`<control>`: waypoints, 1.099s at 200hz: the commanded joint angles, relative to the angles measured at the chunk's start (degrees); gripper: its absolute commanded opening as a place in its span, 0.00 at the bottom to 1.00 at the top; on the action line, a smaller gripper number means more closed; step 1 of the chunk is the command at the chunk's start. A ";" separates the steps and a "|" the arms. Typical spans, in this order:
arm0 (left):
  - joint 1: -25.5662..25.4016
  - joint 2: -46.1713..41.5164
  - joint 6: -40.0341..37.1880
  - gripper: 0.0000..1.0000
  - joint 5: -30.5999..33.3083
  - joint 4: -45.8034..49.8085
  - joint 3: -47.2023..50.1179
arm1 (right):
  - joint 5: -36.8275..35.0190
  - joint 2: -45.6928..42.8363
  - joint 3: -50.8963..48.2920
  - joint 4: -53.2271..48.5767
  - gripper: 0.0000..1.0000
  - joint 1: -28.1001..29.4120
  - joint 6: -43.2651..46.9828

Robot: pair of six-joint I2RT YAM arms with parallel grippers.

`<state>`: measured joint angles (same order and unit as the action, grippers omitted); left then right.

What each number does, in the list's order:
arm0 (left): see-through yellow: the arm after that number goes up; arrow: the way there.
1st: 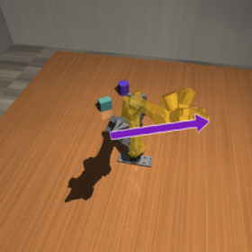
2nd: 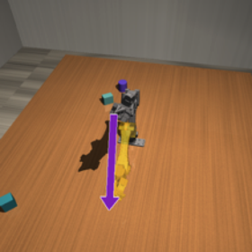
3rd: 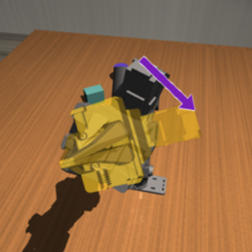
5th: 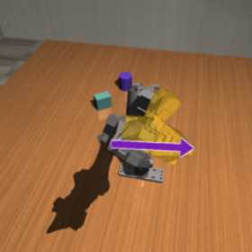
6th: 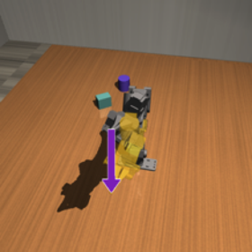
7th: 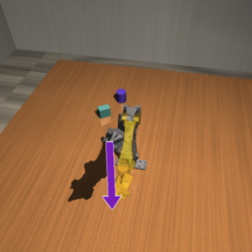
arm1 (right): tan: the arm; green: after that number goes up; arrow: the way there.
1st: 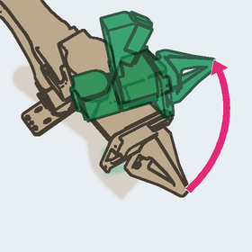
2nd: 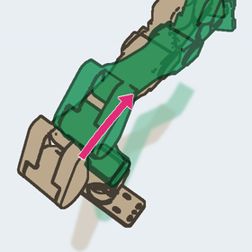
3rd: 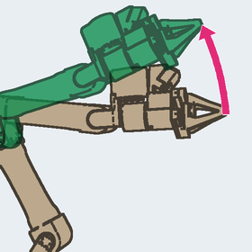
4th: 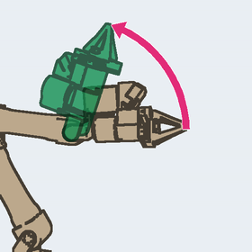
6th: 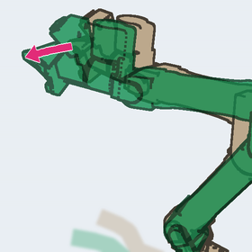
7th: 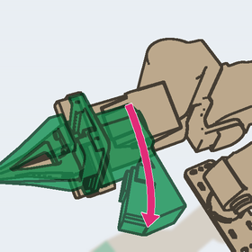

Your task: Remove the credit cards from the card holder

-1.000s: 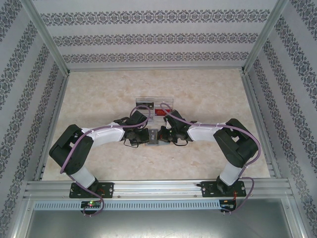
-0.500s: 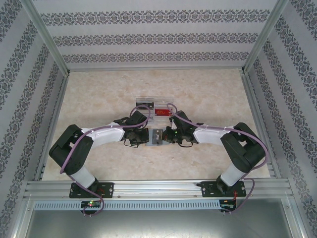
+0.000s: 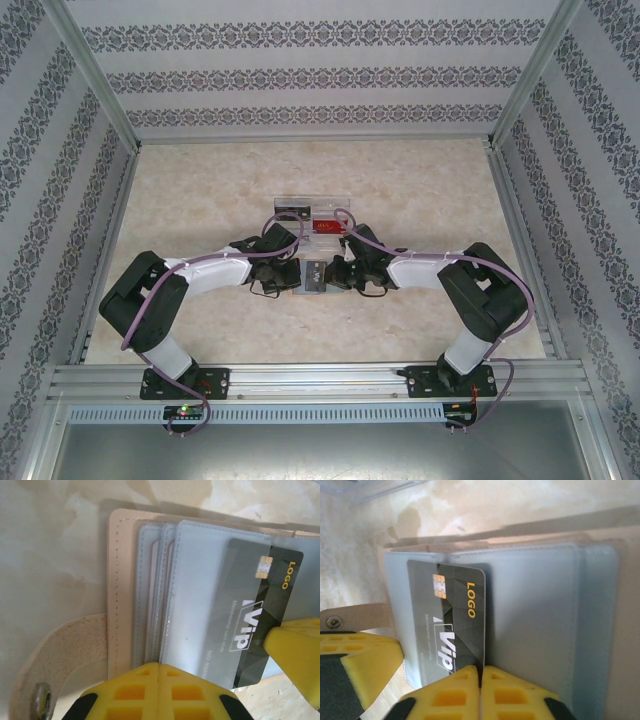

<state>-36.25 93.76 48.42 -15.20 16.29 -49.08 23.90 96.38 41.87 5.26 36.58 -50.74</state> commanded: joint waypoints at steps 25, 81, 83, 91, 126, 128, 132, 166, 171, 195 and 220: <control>0.47 -0.49 0.42 0.02 2.50 3.78 2.06 | -0.95 -2.59 -2.31 -1.08 0.00 -1.63 0.63; 0.43 -0.95 -0.25 0.02 2.54 4.41 1.85 | -1.20 -11.03 -7.60 -4.17 0.00 -6.02 2.98; 0.47 -1.01 -0.21 0.02 2.54 4.37 1.87 | -1.18 -11.72 -7.73 -4.49 0.00 -6.19 3.17; 0.45 -1.03 -0.41 0.02 2.37 4.44 1.66 | -1.16 -13.06 -7.93 -5.23 0.00 -6.50 3.73; 0.46 -1.94 -1.03 0.04 1.87 5.05 0.32 | -2.66 -20.65 -6.66 -11.34 0.00 -7.13 8.49; 0.47 -2.03 -1.00 0.04 1.91 5.13 0.13 | -2.81 -20.85 -6.46 -11.94 0.00 -7.13 8.84; 0.48 -2.32 -1.04 0.05 1.86 5.23 -0.10 | -3.01 -21.69 -6.10 -12.75 0.00 -7.13 9.49; 0.52 -6.02 -1.40 0.25 3.51 7.61 -2.92 | -6.11 -26.13 -0.57 -19.93 0.00 -5.69 16.68; 0.56 -6.77 -1.40 0.28 3.81 8.05 -3.23 | -6.87 -26.30 0.49 -21.02 0.00 -5.28 17.93; 1.47 -10.69 -0.87 0.59 5.62 10.49 -4.18 | -10.75 -25.67 6.02 -25.51 0.00 -2.67 24.62; 3.65 -16.70 -0.33 0.81 7.66 13.36 -3.52 | -14.00 -23.42 11.59 -28.11 0.00 -0.16 32.70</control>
<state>-35.03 82.37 47.94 -11.16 23.99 -51.90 14.98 71.40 48.34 -17.56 34.41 -29.02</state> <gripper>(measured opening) 0.737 0.062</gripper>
